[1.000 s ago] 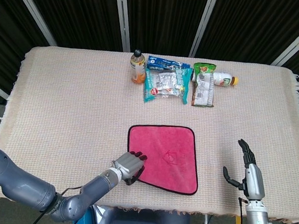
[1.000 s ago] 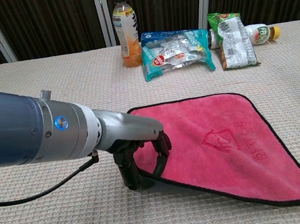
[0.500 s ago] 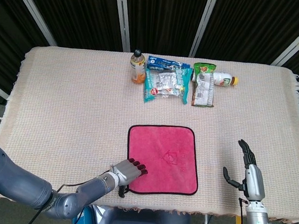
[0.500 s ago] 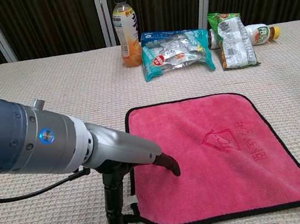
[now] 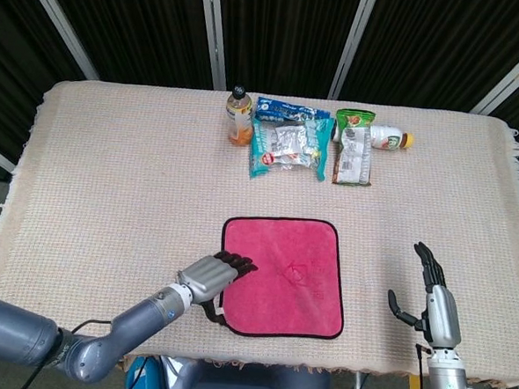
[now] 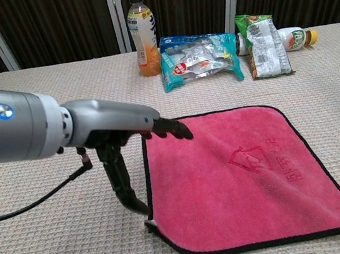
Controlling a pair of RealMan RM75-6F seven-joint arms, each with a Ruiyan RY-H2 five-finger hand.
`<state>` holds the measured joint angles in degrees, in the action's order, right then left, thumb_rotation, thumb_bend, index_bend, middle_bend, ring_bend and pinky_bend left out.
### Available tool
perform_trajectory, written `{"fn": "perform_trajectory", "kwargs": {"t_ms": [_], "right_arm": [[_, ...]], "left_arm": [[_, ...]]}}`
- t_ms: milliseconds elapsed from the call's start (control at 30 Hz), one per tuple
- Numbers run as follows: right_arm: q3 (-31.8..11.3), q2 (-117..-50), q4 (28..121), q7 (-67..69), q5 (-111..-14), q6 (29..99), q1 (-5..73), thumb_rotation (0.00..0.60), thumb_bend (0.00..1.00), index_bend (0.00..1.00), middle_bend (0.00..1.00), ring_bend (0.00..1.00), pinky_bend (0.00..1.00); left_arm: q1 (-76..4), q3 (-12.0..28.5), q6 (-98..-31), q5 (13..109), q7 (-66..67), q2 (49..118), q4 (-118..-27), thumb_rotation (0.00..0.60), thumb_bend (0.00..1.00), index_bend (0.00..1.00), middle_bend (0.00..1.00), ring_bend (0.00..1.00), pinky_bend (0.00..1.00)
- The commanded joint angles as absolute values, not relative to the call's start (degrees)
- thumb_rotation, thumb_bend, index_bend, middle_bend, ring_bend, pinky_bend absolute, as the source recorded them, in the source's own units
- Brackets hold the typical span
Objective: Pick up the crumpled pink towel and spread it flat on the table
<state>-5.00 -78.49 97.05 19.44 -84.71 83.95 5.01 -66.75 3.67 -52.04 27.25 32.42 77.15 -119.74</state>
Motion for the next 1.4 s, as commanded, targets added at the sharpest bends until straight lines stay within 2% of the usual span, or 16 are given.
{"fn": "perform_trajectory", "kwargs": {"t_ms": [33,133,300,433,633,800,1000,1233,1400], "right_arm": [[-4.9,-78.5,96.5,19.1,-84.5,83.4,5.2,0.600,0.39,0.00,0.00,0.00,0.00],[-4.7,-78.8,96.0,18.3,-84.3,82.8,5.4,0.600,0.39,0.00,0.00,0.00,0.00],[-4.1,-79.5,95.6,16.3,-85.1,82.9,5.4,0.600,0.39,0.00,0.00,0.00,0.00],[-3.7,-79.8,94.8,13.8,-86.0,83.2,5.5,0.600,0.39,0.00,0.00,0.00,0.00],[-3.4,-79.2,93.7,10.3,-86.6,83.3,5.6,0.600,0.39,0.00,0.00,0.00,0.00],[-4.1,-80.3,90.8,4.5,-88.9,87.1,5.2,0.600,0.39,0.00,0.00,0.00,0.00],[-4.4,-80.0,87.9,-0.3,-90.3,90.5,4.2,0.600,0.39,0.00,0.00,0.00,0.00],[-2.2,-78.0,85.7,-1.4,-91.2,91.4,2.5,0.600,0.39,0.00,0.00,0.00,0.00],[-1.8,-77.1,85.0,-2.5,-91.7,92.2,1.9,0.600,0.34,0.00,0.00,0.00,0.00]], "left_arm": [[-55.4,0.8,-67.1,45.6,27.5,75.7,-119.6,0.600,0.01,0.01,0.00,0.00,0.00],[-50.2,-2.5,-73.6,54.5,26.0,76.1,-117.8,0.600,0.01,0.01,0.00,0.00,0.00],[-44.6,-5.9,-75.6,60.7,19.8,72.5,-117.5,0.600,0.01,0.01,0.00,0.00,0.00],[-39.3,-8.9,-80.8,67.4,19.4,70.3,-115.4,0.600,0.01,0.01,0.00,0.00,0.00],[-29.7,-13.3,-90.8,74.1,22.4,71.5,-111.1,0.600,0.01,0.00,0.00,0.00,0.00],[-21.8,-15.8,-96.5,76.8,20.8,73.1,-106.0,0.600,0.01,0.00,0.00,0.00,0.00],[-16.5,-15.5,-99.1,78.2,16.5,72.5,-101.4,0.600,0.01,0.00,0.00,0.00,0.00],[-12.2,-14.3,-100.8,80.0,16.4,73.0,-95.9,0.600,0.01,0.00,0.00,0.00,0.00],[-10.6,-13.0,-100.8,80.6,15.6,72.1,-94.4,0.600,0.00,0.00,0.00,0.00,0.00]]}}
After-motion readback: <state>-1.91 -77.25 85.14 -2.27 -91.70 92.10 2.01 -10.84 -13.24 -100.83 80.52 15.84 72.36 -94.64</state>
